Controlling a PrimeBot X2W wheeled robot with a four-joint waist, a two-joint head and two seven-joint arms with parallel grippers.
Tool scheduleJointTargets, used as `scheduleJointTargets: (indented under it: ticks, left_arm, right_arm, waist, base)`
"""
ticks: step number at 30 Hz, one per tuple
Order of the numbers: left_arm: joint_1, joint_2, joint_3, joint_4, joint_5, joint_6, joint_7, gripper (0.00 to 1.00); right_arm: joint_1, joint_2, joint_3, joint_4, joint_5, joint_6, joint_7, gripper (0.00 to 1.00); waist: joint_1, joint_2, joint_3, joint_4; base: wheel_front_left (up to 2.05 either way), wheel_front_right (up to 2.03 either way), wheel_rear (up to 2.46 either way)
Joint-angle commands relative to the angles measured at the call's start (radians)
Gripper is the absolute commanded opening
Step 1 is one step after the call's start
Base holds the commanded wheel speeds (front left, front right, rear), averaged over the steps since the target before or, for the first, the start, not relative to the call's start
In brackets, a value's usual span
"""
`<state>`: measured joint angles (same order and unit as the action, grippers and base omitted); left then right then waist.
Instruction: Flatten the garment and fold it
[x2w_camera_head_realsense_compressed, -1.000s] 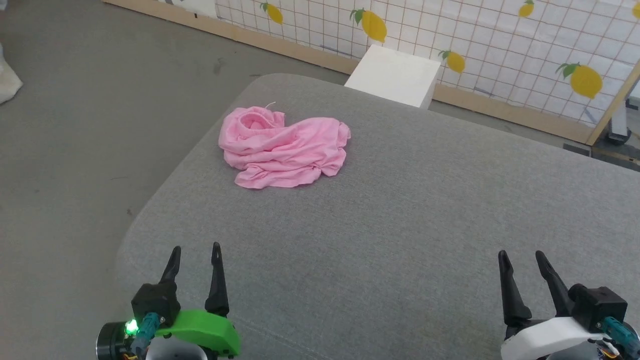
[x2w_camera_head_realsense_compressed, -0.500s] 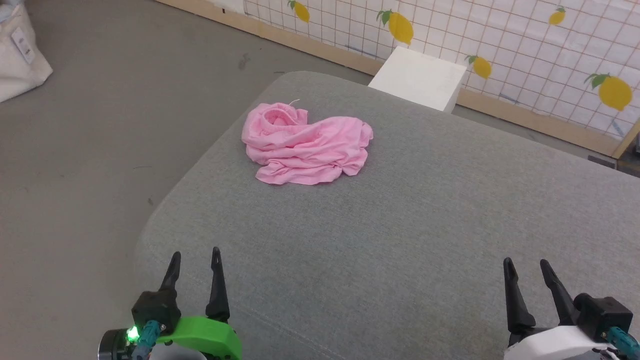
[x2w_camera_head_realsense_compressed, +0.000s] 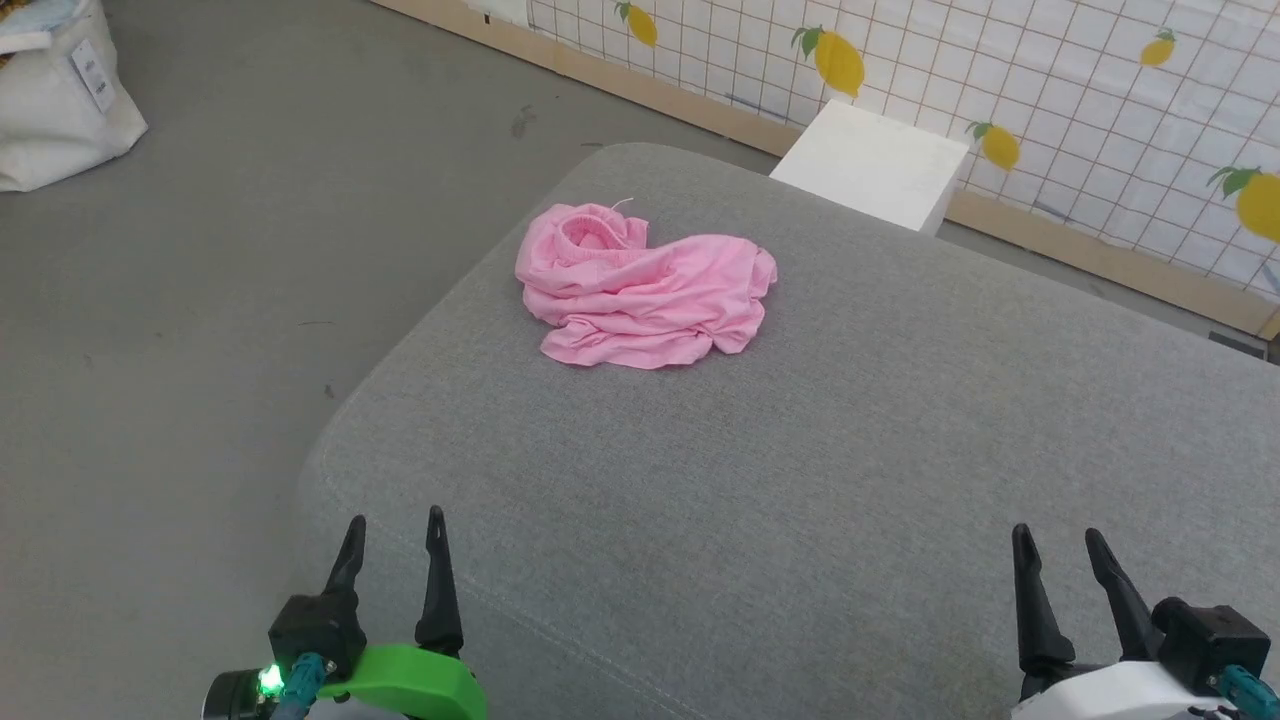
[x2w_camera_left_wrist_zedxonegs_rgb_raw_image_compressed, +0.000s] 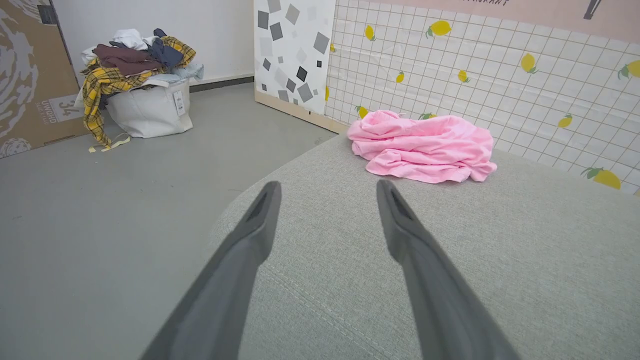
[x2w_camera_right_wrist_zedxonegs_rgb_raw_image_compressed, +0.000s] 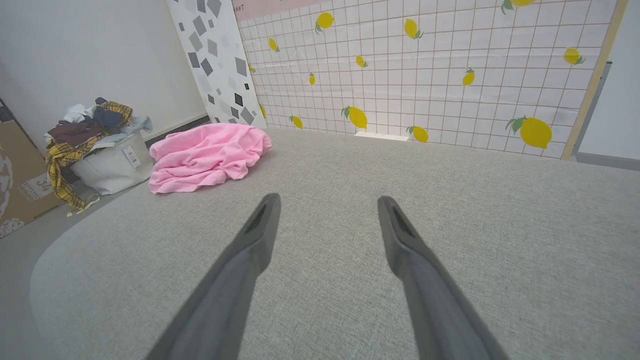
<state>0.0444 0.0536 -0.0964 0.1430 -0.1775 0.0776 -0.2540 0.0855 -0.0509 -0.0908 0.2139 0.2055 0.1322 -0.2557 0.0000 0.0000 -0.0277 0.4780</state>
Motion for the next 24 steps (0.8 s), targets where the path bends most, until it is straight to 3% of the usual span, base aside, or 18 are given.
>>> scheduleJointTargets:
  ticks: [1,7,12,24]
  left_arm:
    - [0.014,-0.003,0.001,-0.002,-0.009,0.004,-0.008,1.00]
    - [0.013,-0.003,0.002,-0.003,-0.014,0.003,-0.008,1.00]
    - [-0.044,0.003,-0.005,0.014,-0.028,-0.025,-0.008,1.00]
    - [-0.555,0.056,0.015,0.224,-0.117,-0.148,0.056,1.00]
  right_arm:
    - [0.015,0.001,0.000,0.001,0.008,-0.002,-0.006,1.00]
    - [0.012,0.001,-0.001,-0.004,0.005,-0.002,-0.004,1.00]
    - [0.004,0.001,0.000,-0.021,-0.003,-0.002,0.005,1.00]
    - [-0.060,0.001,-0.031,-0.181,-0.096,-0.002,0.101,1.00]
  waist:
    - [0.0000,0.0000,0.000,0.000]
    - [0.0000,0.0000,0.005,-0.003]
    - [0.0000,0.0000,0.021,-0.014]
    - [0.0000,0.0000,0.234,-0.135]
  base:
    - [0.00,0.00,0.00]
    - [0.00,0.00,0.00]
    - [0.00,0.00,0.00]
    - [0.00,0.00,0.00]
